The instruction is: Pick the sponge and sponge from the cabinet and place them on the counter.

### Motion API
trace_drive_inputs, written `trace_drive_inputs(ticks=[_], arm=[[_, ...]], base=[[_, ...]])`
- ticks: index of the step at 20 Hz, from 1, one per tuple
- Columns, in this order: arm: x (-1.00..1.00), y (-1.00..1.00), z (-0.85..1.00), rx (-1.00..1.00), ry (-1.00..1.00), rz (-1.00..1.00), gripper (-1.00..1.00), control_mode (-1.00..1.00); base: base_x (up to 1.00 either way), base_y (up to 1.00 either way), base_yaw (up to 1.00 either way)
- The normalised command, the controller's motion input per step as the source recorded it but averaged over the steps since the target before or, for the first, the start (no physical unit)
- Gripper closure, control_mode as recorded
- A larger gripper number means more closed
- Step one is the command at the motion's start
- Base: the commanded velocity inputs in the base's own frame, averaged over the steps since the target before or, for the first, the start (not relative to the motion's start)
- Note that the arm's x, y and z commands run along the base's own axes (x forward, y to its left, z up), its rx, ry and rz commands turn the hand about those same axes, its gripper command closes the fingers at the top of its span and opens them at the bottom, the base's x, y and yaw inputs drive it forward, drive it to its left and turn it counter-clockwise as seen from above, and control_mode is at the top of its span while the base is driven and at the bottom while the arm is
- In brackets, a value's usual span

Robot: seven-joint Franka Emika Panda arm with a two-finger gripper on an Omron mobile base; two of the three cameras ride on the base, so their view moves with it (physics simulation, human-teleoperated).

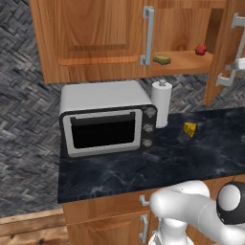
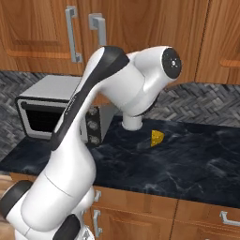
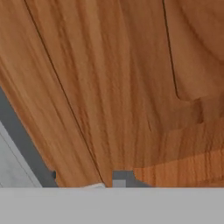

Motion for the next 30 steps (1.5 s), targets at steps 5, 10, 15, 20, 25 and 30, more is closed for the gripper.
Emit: trace_drive_inputs(ticks=[5, 10, 15, 20, 25, 30], arm=[[0.00, -0.89, -0.10, 0.05, 0.07, 0.13, 1.00, -1.00], [0.00, -0.63, -0.16, 0.06, 0.03, 0.13, -1.00, -1.00], [0.00, -0.23, -0.05, 0.06, 0.00, 0.18, -1.00, -1.00], [0.00, -0.16, 0.00, 0.07, -0.03, 0.18, -1.00, -1.00], [-0.14, -0.12, 0.09, 0.06, -0.16, 0.19, -1.00, -1.00], [-0.33, -0.26, 0.26, 0.00, -0.31, 0.11, -1.00, -1.00]], base=[[0.00, 0.00, 0.00], [0.00, 0.00, 0.00], [0.00, 0.00, 0.00], [0.00, 0.00, 0.00], [0.00, 0.00, 0.00], [0.00, 0.00, 0.00]])
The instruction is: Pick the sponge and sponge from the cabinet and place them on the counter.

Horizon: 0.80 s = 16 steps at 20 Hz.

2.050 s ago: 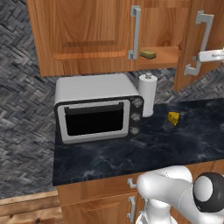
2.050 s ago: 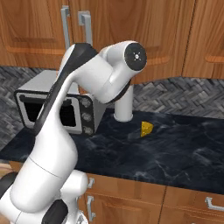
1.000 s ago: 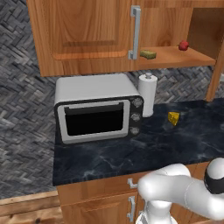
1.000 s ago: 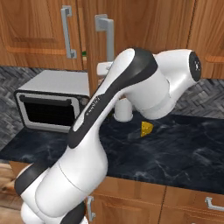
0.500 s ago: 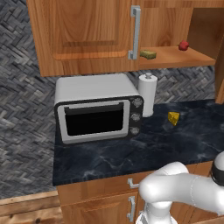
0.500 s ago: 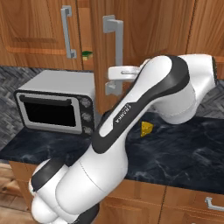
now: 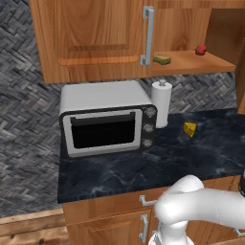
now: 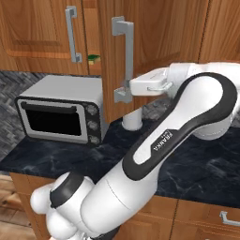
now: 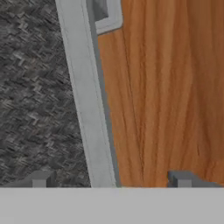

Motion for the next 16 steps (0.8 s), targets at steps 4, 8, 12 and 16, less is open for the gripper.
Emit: trace_drive_inputs(ticks=[4, 8, 12, 16], arm=[[-0.49, -0.36, 0.25, 0.00, -0.27, 0.06, -1.00, -1.00], [-0.77, -0.28, 0.17, 0.00, -0.24, 0.02, -1.00, -1.00], [-0.89, -0.01, 0.09, 0.00, -0.28, 0.00, -1.00, -1.00], [-0.65, 0.37, 0.01, -0.01, -0.16, 0.00, -1.00, -1.00]], base=[[0.00, 0.00, 0.00], [0.00, 0.00, 0.00], [0.00, 0.00, 0.00], [0.00, 0.00, 0.00]])
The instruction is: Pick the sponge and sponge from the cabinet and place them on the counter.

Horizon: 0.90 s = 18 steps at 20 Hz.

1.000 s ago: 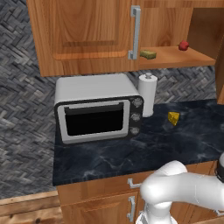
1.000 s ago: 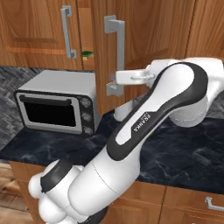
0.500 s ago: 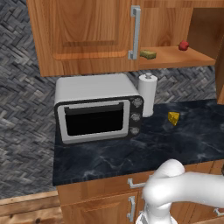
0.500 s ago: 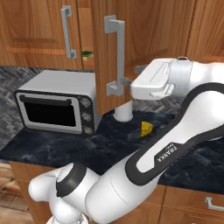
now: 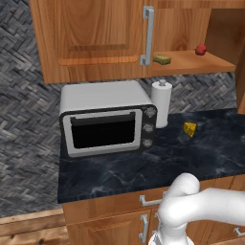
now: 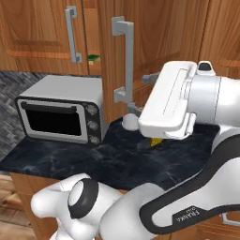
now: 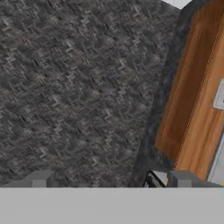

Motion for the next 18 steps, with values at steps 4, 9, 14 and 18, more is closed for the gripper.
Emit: trace_drive_inputs(ticks=[4, 9, 14, 18], arm=[[-0.44, 0.69, 0.00, -0.01, -0.07, 0.00, -1.00, -1.00], [-0.51, 0.74, 0.00, -0.11, -0.28, -0.03, -1.00, -1.00], [-0.39, 0.73, 0.00, -0.14, -0.35, -0.14, -1.00, -1.00], [-0.02, 0.79, -0.04, -0.12, -0.26, -0.15, -1.00, -1.00]], base=[[0.00, 0.00, 0.00], [0.00, 0.00, 0.00], [0.00, 0.00, 0.00], [0.00, 0.00, 0.00]])
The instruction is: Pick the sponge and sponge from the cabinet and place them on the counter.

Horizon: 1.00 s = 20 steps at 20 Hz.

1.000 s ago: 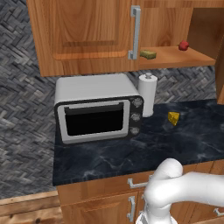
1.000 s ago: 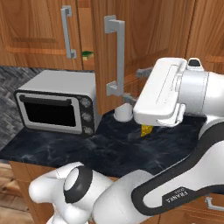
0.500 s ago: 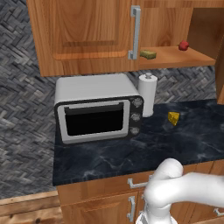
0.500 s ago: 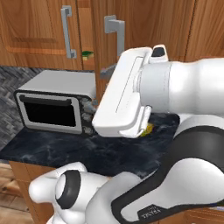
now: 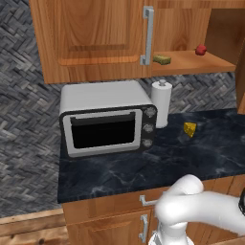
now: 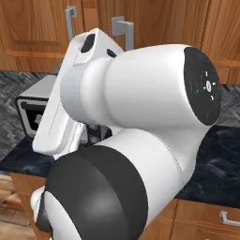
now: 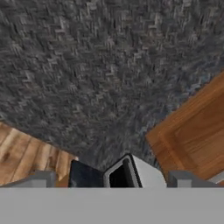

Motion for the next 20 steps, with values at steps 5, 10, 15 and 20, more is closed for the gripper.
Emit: trace_drive_inputs(ticks=[5, 10, 15, 20], arm=[[0.02, 0.80, -0.08, -0.16, -0.20, -0.13, -1.00, -1.00], [0.02, 0.77, -0.09, -0.22, -0.24, -0.15, -1.00, -1.00], [0.12, 0.58, -0.01, -0.21, -0.18, -0.18, -1.00, -1.00], [0.17, 0.36, 0.00, -0.16, -0.07, -0.20, -1.00, -1.00]], base=[[0.00, 0.00, 0.00], [0.00, 0.00, 0.00], [0.00, 0.00, 0.00], [0.00, 0.00, 0.00]])
